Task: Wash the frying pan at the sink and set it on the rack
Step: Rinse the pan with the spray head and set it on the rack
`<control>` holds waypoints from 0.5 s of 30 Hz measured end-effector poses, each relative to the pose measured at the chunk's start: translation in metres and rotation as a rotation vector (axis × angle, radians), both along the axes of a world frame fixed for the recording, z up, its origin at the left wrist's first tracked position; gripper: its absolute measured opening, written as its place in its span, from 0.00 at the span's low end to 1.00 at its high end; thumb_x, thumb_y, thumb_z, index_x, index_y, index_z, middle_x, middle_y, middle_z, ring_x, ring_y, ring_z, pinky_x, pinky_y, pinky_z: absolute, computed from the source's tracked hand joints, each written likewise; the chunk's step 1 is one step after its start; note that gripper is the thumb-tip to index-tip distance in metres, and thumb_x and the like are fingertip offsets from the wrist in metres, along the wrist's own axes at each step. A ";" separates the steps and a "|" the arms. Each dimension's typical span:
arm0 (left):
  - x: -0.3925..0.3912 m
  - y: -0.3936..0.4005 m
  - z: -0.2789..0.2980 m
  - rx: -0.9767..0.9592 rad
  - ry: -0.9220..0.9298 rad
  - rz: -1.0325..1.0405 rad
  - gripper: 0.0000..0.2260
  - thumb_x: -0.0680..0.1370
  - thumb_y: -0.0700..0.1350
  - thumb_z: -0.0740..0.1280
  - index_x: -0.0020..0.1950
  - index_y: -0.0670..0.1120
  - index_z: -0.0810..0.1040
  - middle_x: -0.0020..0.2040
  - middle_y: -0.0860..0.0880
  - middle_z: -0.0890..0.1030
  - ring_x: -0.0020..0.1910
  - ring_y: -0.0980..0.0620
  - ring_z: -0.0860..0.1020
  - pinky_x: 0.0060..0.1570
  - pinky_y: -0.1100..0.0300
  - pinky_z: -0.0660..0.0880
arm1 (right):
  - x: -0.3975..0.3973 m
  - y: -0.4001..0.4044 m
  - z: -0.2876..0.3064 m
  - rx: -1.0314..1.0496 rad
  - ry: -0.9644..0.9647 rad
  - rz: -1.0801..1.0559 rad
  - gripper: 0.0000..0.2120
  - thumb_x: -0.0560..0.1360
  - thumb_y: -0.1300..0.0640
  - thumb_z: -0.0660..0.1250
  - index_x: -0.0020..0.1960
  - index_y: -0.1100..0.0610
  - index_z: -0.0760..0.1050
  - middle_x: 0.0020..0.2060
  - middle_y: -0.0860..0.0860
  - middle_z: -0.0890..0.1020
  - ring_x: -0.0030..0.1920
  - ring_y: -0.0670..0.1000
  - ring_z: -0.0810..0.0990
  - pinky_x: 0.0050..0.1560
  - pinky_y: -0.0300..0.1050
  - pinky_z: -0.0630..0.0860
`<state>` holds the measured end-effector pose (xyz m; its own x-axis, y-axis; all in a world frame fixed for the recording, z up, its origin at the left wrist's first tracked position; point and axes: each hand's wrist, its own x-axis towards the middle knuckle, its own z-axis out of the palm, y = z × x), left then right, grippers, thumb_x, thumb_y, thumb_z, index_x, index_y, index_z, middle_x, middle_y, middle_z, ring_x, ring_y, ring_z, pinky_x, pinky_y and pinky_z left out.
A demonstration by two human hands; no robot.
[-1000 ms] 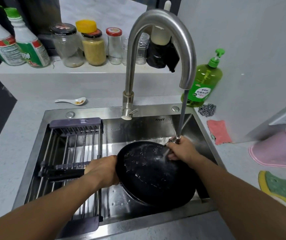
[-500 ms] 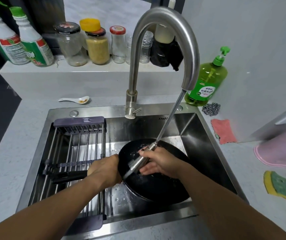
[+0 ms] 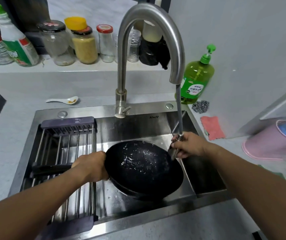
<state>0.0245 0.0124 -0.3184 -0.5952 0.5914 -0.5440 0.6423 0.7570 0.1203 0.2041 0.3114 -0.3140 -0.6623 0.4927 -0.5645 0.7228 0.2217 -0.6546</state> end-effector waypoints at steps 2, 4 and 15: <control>-0.005 0.003 -0.001 -0.021 -0.099 -0.045 0.16 0.63 0.57 0.71 0.50 0.57 0.80 0.42 0.58 0.82 0.45 0.53 0.82 0.46 0.57 0.79 | -0.010 -0.011 -0.008 -0.072 0.001 -0.011 0.08 0.79 0.61 0.69 0.56 0.63 0.75 0.42 0.63 0.85 0.34 0.55 0.85 0.42 0.52 0.85; -0.005 0.009 0.003 -0.043 -0.198 -0.096 0.11 0.68 0.56 0.71 0.49 0.59 0.83 0.42 0.58 0.84 0.43 0.56 0.82 0.48 0.58 0.79 | -0.020 -0.022 -0.016 -0.134 0.010 -0.043 0.12 0.78 0.61 0.70 0.59 0.63 0.75 0.43 0.63 0.86 0.35 0.56 0.86 0.37 0.46 0.85; 0.009 0.053 0.043 0.000 -0.144 -0.453 0.08 0.78 0.51 0.66 0.55 0.59 0.80 0.39 0.57 0.81 0.39 0.54 0.81 0.42 0.58 0.79 | -0.049 -0.002 0.037 -0.196 0.018 -0.045 0.14 0.78 0.60 0.69 0.61 0.62 0.73 0.42 0.65 0.85 0.36 0.58 0.87 0.38 0.49 0.85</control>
